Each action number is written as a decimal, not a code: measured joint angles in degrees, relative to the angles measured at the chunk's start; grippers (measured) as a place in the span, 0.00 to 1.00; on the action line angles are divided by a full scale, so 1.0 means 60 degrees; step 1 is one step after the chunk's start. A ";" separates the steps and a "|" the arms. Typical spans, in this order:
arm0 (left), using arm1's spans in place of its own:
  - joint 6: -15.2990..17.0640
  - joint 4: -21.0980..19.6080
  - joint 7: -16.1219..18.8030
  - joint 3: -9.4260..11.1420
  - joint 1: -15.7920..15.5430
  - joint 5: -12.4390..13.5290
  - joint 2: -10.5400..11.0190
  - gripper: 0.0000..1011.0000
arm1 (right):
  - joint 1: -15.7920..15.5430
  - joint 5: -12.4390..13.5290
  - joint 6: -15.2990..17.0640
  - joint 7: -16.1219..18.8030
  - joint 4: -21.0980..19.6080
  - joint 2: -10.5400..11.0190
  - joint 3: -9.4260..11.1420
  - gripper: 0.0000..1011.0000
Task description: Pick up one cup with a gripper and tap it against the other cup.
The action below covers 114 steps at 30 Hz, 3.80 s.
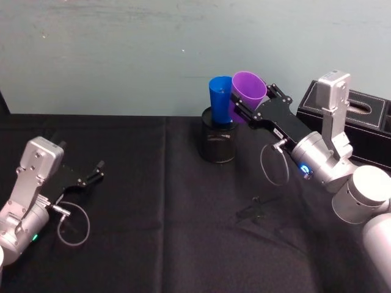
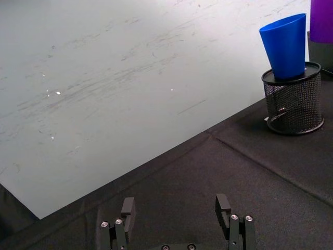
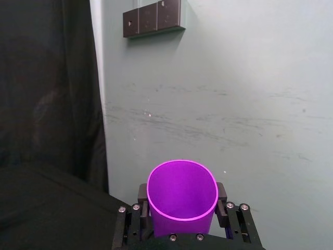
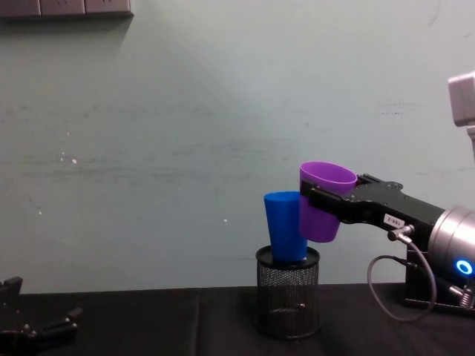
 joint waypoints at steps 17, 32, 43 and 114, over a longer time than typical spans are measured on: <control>0.0000 0.0000 0.0000 0.0000 0.0000 0.0000 0.0000 1.00 | 0.0302 -0.0001 -0.0235 0.0197 0.0467 -0.0142 -0.0026 0.72; 0.0000 0.0000 0.0000 0.0000 0.0001 0.0000 -0.0001 1.00 | 0.0528 0.0021 -0.0315 0.0343 0.0819 -0.0220 -0.0024 0.72; 0.0000 0.0000 0.0000 0.0000 0.0001 0.0000 0.0000 1.00 | 0.0666 0.0069 -0.0368 0.0416 0.0986 -0.0278 -0.0001 0.72; 0.0000 0.0000 0.0000 0.0000 0.0000 0.0001 0.0000 1.00 | -0.1762 0.0670 0.1313 -0.0096 -0.2912 0.1216 0.0199 0.72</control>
